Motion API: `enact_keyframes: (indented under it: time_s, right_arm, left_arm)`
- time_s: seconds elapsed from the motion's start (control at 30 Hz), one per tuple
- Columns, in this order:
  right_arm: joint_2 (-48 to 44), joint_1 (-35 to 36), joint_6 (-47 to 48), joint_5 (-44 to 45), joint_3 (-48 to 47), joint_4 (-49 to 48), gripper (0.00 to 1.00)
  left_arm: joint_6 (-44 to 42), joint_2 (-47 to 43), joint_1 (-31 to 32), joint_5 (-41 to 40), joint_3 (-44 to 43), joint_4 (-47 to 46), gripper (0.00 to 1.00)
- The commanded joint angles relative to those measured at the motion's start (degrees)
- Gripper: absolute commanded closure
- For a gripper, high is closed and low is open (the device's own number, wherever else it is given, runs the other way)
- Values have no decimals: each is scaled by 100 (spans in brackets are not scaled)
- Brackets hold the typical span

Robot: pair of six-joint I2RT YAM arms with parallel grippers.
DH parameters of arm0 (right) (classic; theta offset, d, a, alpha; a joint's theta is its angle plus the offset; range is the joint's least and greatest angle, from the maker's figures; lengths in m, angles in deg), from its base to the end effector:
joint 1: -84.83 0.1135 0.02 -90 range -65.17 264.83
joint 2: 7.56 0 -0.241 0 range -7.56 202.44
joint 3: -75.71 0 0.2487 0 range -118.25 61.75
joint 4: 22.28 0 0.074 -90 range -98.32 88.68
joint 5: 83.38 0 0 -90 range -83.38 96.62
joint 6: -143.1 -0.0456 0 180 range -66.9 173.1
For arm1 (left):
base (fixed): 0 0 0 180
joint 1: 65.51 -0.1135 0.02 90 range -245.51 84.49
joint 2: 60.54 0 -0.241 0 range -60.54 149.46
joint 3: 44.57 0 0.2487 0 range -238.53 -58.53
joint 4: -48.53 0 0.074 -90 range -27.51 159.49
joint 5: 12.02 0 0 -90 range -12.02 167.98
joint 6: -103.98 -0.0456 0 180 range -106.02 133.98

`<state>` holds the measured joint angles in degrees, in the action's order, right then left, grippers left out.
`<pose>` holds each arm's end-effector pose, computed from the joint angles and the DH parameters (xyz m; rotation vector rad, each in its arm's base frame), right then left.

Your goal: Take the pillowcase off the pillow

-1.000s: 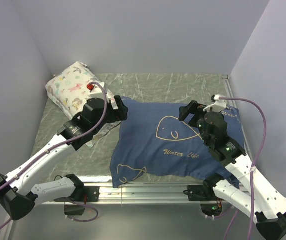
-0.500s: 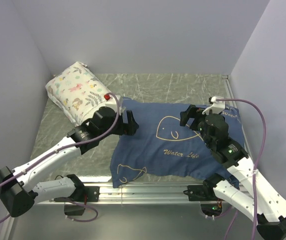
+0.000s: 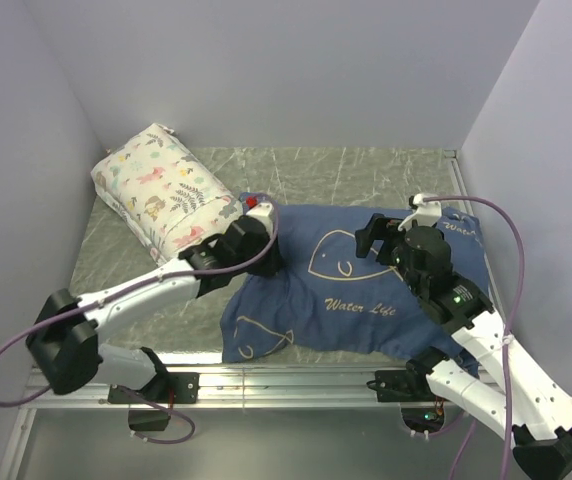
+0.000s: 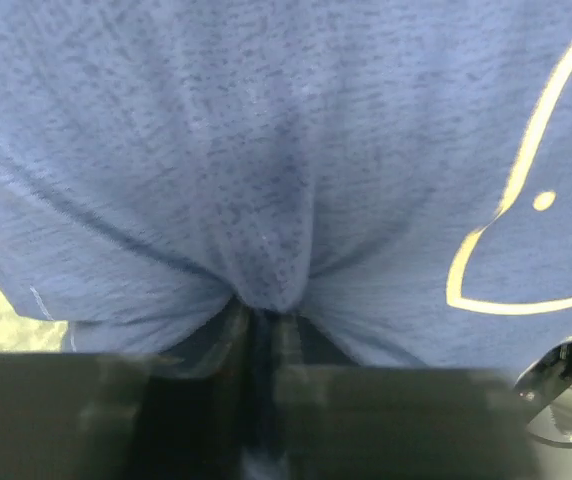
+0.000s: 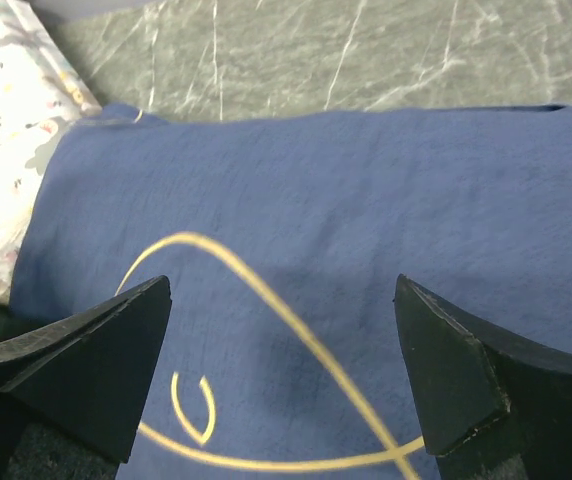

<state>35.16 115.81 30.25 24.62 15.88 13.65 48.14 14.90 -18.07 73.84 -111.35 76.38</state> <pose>0.1716 0.0866 0.3123 0.0795 1.8956 0.3445 0.2062 -0.2197 0.2382 0.2242 2.2884 -0.6941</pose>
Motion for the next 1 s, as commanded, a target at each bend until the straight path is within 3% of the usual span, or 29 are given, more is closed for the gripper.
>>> enact_keyframes:
  time_s: [0.0, 0.2, 0.37, 0.63, 0.8, 0.87, 0.9, 0.97]
  right_arm:
    - [79, 31, 9, -183, -309, 61, 2]
    - [105, 31, -61, -244, -362, 26, 2]
    - [298, 39, -149, -350, -353, 149, 3]
    - [588, 180, 61, 221, -317, 281, 2]
    - [1149, 1022, 298, 739, -572, 272, 2]
    - [1396, 1374, 421, 1309, -748, 246, 2]
    - [1702, 1654, 448, 1538, -853, 246, 2]
    - [2037, 1849, 571, 1987, -959, 193, 2]
  left_arm:
    - [-57, 365, 125, -112, -972, -247, 96]
    - [-137, 1252, 3, -842, -2238, 16, 100]
    - [-172, 2237, -595, -842, -3373, 254, 100]
    - [-549, 3854, -1404, -509, -6255, 1097, 100]
    - [-1067, 4927, -1571, -70, -7777, 1511, 100]
    - [-1296, 5059, -1659, 271, -7823, 1389, 87]
    - [-1332, 5033, -1676, 300, -7744, 1127, 67]
    - [-1428, 4884, -1747, 466, -7508, 871, 42]
